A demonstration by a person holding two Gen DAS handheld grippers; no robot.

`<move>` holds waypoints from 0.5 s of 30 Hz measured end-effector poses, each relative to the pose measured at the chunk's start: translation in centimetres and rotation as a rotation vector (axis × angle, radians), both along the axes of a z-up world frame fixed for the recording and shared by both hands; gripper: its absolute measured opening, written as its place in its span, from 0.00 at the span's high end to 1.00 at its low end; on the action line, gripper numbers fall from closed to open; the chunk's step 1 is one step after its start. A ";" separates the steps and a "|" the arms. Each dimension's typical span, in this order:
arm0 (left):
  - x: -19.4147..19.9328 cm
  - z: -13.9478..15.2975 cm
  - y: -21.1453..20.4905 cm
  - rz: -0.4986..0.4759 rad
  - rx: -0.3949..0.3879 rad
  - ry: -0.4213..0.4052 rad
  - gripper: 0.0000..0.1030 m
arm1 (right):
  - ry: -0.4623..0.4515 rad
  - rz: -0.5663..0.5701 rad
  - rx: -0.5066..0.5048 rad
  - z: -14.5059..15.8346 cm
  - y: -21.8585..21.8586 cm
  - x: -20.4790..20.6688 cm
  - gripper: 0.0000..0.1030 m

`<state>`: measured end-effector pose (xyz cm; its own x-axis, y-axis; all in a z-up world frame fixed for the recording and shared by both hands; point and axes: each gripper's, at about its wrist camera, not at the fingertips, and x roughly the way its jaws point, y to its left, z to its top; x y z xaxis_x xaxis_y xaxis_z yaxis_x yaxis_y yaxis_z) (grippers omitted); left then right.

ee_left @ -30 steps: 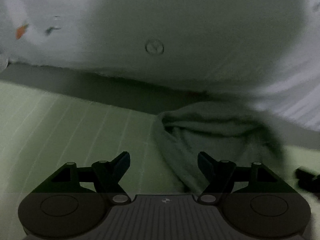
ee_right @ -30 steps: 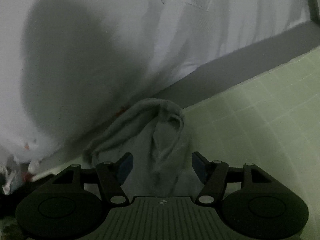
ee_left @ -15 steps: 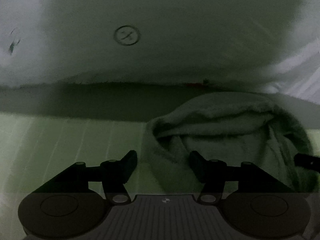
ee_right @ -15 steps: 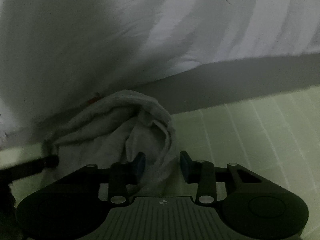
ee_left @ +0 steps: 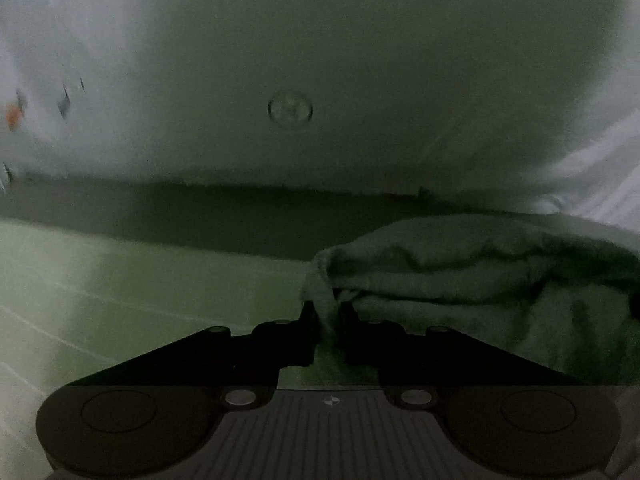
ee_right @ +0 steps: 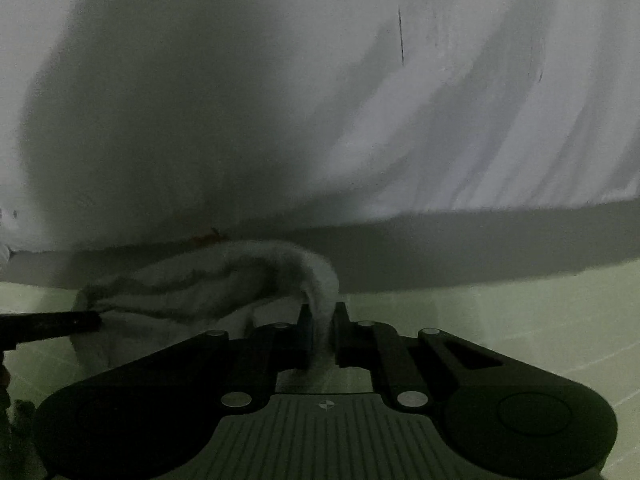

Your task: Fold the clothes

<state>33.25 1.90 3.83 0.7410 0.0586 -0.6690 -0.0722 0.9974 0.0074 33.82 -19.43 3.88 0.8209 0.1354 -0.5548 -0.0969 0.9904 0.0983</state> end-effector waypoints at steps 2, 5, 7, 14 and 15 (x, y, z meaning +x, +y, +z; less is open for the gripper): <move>-1.1 0.8 -0.4 -0.006 0.060 -0.027 0.87 | -0.049 -0.011 -0.035 0.9 0.4 -1.8 0.88; -2.9 1.7 -0.5 0.002 0.105 -0.070 0.87 | -0.079 -0.034 -0.053 1.7 0.3 -3.8 0.88; -4.4 2.4 -0.5 0.019 0.118 -0.105 0.87 | -0.090 -0.055 -0.042 2.0 -0.1 -5.0 0.88; -10.4 4.5 -1.0 0.065 0.115 -0.247 0.86 | -0.157 -0.078 -0.005 2.6 -1.1 -9.1 0.87; -11.0 4.7 -0.9 0.068 0.108 -0.265 0.86 | -0.169 -0.076 -0.003 2.6 -1.2 -9.8 0.87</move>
<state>22.21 0.97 8.49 0.8812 0.1743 -0.4394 -0.1522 0.9846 0.0855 24.06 -20.63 6.52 0.9102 0.0683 -0.4086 -0.0370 0.9958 0.0842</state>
